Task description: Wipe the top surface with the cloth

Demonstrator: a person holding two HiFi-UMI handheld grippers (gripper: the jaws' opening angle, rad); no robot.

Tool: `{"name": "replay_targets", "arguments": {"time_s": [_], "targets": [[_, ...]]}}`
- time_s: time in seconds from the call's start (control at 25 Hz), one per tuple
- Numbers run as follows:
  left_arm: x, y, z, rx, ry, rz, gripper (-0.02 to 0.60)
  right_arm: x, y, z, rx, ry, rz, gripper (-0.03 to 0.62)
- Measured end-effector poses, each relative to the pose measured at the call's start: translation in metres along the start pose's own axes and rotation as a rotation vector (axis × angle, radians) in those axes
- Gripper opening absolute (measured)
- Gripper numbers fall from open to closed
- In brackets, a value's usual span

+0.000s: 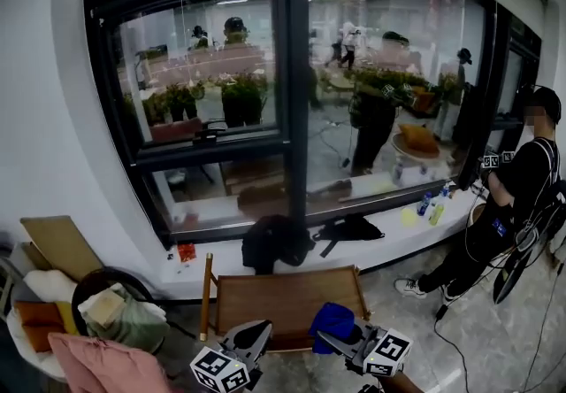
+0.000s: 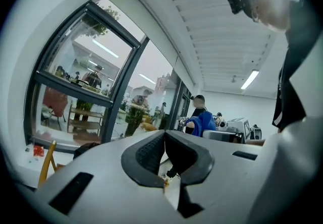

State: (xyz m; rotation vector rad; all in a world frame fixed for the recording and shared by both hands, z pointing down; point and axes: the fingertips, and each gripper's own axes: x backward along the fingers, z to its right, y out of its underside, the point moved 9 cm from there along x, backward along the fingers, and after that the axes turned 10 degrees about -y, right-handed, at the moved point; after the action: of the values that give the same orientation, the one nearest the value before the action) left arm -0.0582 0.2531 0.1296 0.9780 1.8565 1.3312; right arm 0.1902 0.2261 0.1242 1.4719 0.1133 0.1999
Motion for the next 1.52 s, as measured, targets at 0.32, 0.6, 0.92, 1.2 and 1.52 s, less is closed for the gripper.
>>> {"name": "replay_targets", "arguments": {"time_s": [0.32,0.6,0.92,1.2,1.52], "targets": [[-0.006,0.021,0.029,-0.021,-0.069,-0.063,0.009,0.031,0.001,0.013,-0.049,-0.048,0.070,0.048],[-0.010,0.016,0.029,-0.076,-0.036,-0.060,0.011,0.037,0.015,0.019,-0.073,-0.038,0.045,0.048],[-0.003,0.017,0.022,-0.078,0.005,-0.042,0.009,0.010,0.012,-0.009,-0.016,-0.013,-0.007,0.048],[0.016,0.029,0.006,-0.089,-0.021,-0.046,0.011,-0.004,0.023,-0.022,0.020,-0.011,0.027,0.048],[0.013,0.017,0.009,-0.077,-0.011,-0.051,0.009,0.000,0.014,-0.017,0.023,-0.005,-0.007,0.048]]}}
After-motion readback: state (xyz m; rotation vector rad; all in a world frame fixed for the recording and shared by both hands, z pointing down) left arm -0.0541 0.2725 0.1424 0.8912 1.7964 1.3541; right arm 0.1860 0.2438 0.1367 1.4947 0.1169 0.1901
